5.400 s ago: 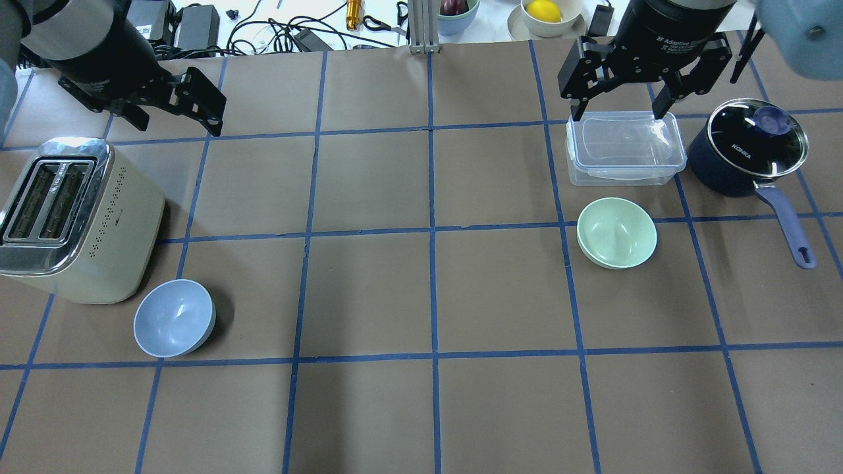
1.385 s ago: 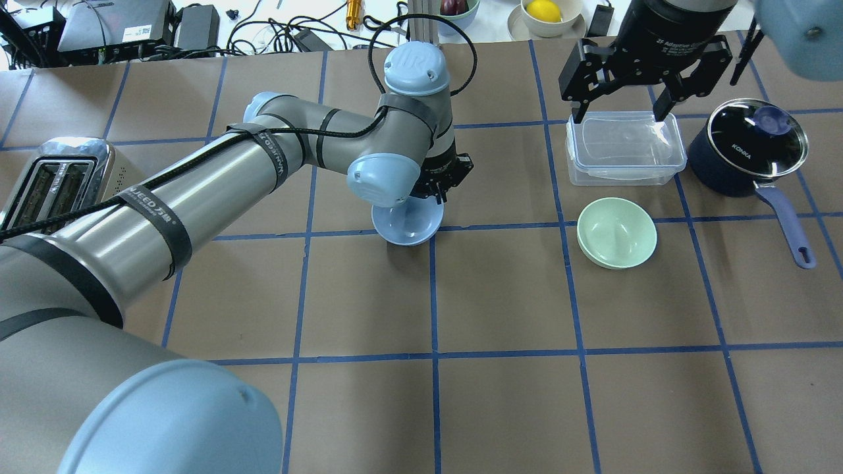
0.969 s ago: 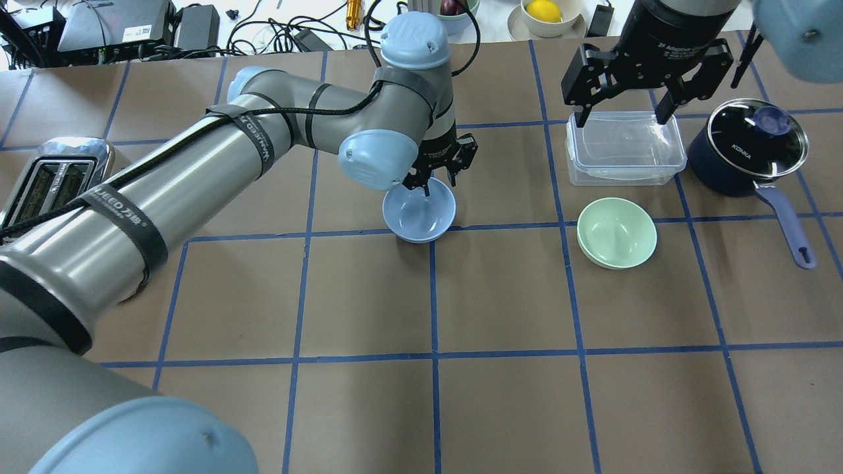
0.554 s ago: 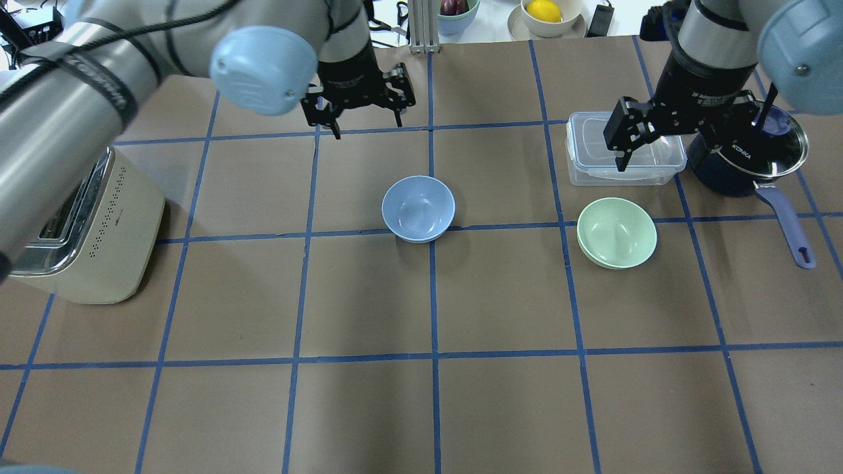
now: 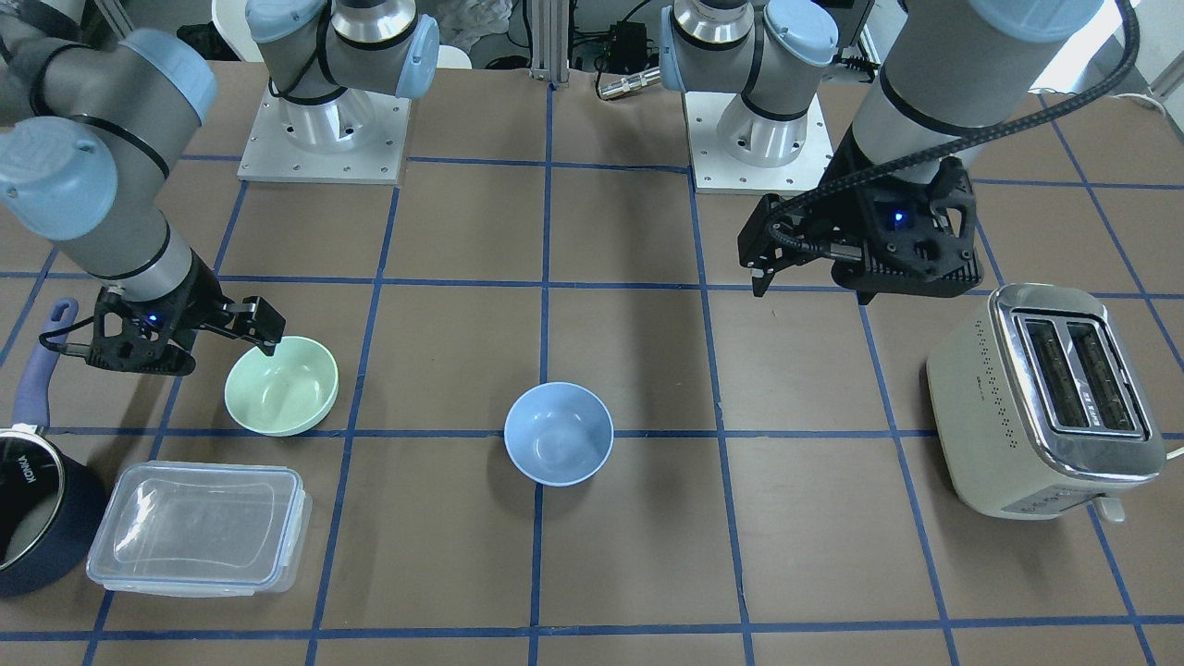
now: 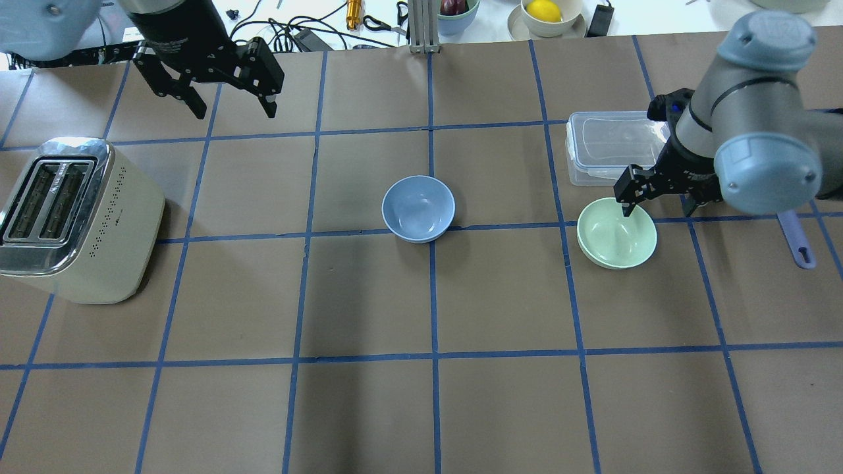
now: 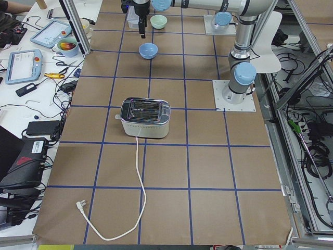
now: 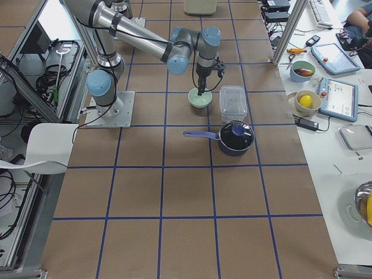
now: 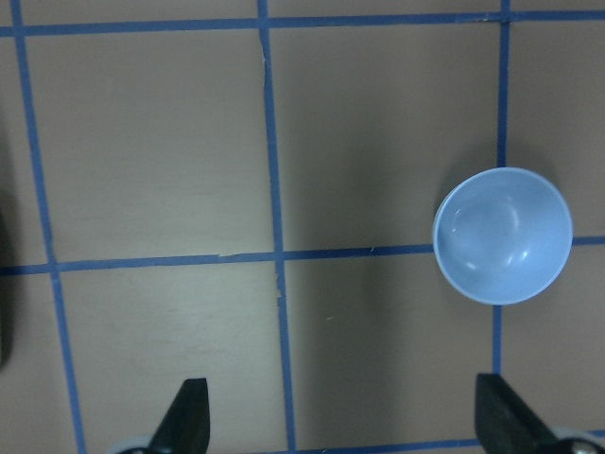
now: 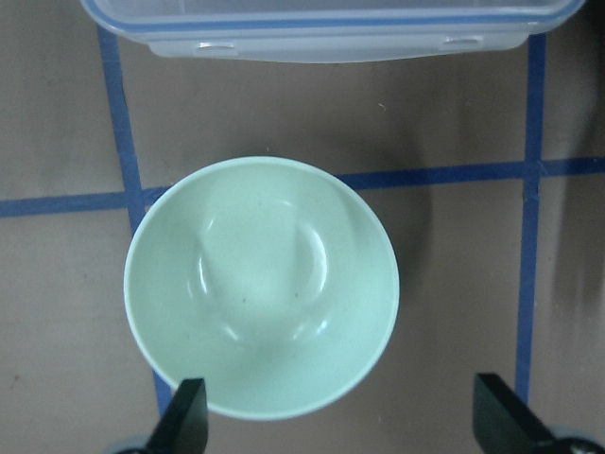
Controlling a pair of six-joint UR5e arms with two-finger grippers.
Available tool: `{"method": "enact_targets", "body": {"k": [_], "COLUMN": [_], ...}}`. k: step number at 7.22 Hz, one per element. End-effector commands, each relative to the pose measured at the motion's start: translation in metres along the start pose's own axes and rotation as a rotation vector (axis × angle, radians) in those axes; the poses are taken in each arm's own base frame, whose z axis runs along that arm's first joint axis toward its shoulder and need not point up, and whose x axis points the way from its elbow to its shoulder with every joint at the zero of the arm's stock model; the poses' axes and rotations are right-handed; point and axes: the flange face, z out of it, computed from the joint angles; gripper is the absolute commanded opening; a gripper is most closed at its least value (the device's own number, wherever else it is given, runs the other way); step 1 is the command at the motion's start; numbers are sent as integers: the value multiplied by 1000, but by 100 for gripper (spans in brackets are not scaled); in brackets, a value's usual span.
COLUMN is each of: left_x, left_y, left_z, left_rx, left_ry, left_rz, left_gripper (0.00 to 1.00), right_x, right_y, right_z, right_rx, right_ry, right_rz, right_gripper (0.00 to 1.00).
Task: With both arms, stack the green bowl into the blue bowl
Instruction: 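Grasp the rim of the pale green bowl with the right gripper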
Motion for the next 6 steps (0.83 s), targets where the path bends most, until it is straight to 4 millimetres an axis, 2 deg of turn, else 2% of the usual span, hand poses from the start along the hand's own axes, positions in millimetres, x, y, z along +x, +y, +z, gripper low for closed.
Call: {"method": "enact_targets", "body": {"k": [1, 2, 3, 4, 5, 6], "left_x": [-4, -9, -12, -17, -18, -19], "left_y": [11, 10, 15, 21, 26, 30], "left_z": [-3, -3, -11, -13, -10, -12], "left_rx": [13, 15, 28, 20, 23, 28], "left_ry": [-5, -5, -10, -18, -16, -16], "left_rz": [6, 12, 38, 36, 33, 30], "left_gripper": [100, 100, 100, 100, 100, 100], "right_x": [10, 18, 25, 25, 25, 24], "right_y": [0, -1, -2, -2, -2, -2], "right_z": [49, 53, 60, 60, 60, 61], "right_rx": [69, 60, 47, 46, 45, 42], "right_ry": [-13, -16, -17, -22, -24, -29], "right_rz": [19, 25, 2, 2, 0, -5], "right_gripper": [100, 93, 81, 56, 27, 8]}}
